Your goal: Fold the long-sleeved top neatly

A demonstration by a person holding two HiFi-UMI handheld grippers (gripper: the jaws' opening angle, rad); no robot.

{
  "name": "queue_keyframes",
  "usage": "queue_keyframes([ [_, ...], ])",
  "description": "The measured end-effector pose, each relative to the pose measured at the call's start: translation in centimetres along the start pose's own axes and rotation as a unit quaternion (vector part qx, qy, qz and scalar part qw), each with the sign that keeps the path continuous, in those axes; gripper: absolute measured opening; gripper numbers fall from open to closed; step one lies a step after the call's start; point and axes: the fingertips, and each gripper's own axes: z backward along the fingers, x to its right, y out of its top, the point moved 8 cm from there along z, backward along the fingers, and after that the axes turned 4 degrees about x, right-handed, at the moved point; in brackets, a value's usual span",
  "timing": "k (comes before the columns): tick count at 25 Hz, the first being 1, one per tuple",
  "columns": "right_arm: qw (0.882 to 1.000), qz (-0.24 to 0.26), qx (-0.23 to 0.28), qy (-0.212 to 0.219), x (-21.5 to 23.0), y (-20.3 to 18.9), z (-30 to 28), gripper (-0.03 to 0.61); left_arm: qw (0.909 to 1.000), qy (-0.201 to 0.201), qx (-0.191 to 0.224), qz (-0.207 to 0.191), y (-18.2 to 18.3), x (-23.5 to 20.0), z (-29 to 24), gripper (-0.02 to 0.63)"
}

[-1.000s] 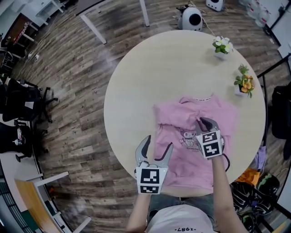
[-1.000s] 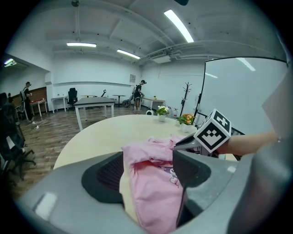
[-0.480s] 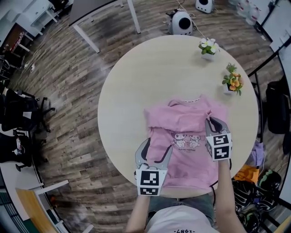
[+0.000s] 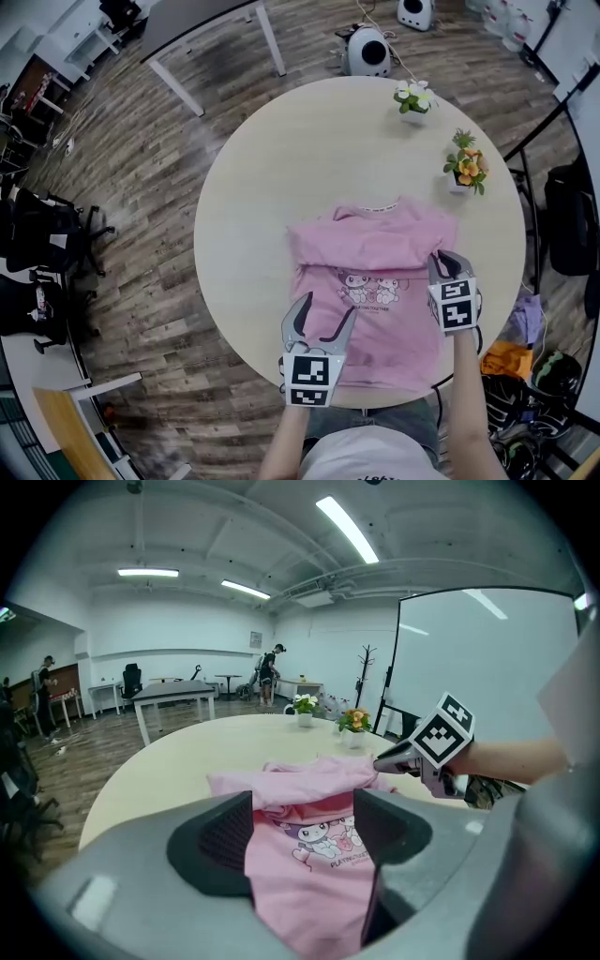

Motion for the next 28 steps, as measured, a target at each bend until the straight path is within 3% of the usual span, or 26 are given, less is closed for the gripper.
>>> queue_keyframes([
  [6,0.999,0.014,-0.041,0.020,0.0,-2.8,-1.8,0.091,0.9993,0.034,-0.009,0.008,-1.4,1.0,0.8,0.339],
  [17,0.999,0.023,-0.036,0.034,-0.6,-4.7,-0.4,0.140,0.9917,0.123,-0.004,0.037,-4.1,1.4,5.3,0.339],
  [28,1.000,-0.021,-0.002,-0.003,-2.5,-8.1,6.1,0.184,0.9935,0.106,-0.020,0.036,-7.2,1.5,8.4,0.339],
])
